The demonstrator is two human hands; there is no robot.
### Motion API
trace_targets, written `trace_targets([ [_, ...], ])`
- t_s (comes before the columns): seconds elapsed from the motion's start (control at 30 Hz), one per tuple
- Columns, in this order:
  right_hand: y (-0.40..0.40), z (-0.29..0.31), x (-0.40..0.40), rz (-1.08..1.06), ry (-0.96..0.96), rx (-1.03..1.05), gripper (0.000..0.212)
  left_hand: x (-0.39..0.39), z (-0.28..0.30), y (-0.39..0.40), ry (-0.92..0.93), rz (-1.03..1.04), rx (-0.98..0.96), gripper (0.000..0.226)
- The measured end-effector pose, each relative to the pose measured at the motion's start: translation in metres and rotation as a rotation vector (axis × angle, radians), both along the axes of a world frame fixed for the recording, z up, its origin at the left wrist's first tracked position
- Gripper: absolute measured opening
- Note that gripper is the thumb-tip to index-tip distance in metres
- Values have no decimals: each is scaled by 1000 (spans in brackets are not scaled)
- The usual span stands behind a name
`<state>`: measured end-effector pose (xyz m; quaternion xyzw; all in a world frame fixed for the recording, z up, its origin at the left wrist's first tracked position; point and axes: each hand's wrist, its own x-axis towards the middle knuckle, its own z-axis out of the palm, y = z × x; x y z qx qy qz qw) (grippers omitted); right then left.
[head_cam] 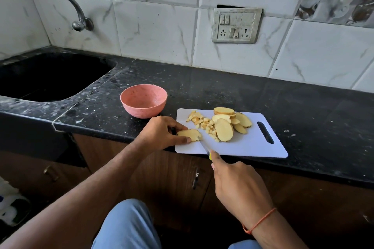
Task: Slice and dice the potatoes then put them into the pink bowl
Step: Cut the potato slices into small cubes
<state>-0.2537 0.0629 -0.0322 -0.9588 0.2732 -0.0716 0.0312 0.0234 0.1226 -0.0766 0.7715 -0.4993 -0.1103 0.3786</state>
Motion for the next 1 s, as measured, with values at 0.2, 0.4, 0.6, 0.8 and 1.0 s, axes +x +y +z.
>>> trace_targets([
  [0.2,-7,-1,-12,-13,-134,89,49,2,-2,2,-22,-14,-8,50],
  [0.4,-7,6,3,-9,-243,81,48,2,1,3,-17,-7,-12,50],
  [0.6,-10,6,25,5,-163,47,49,1,1,3,18,4,-12,50],
  [0.8,-12,1,43,4,-55,-70,50,0,2,3,26,5,-24,45],
  [1.0,-12,-1,61,-32,27,-113,54,-1,2,3,22,14,-19,45],
])
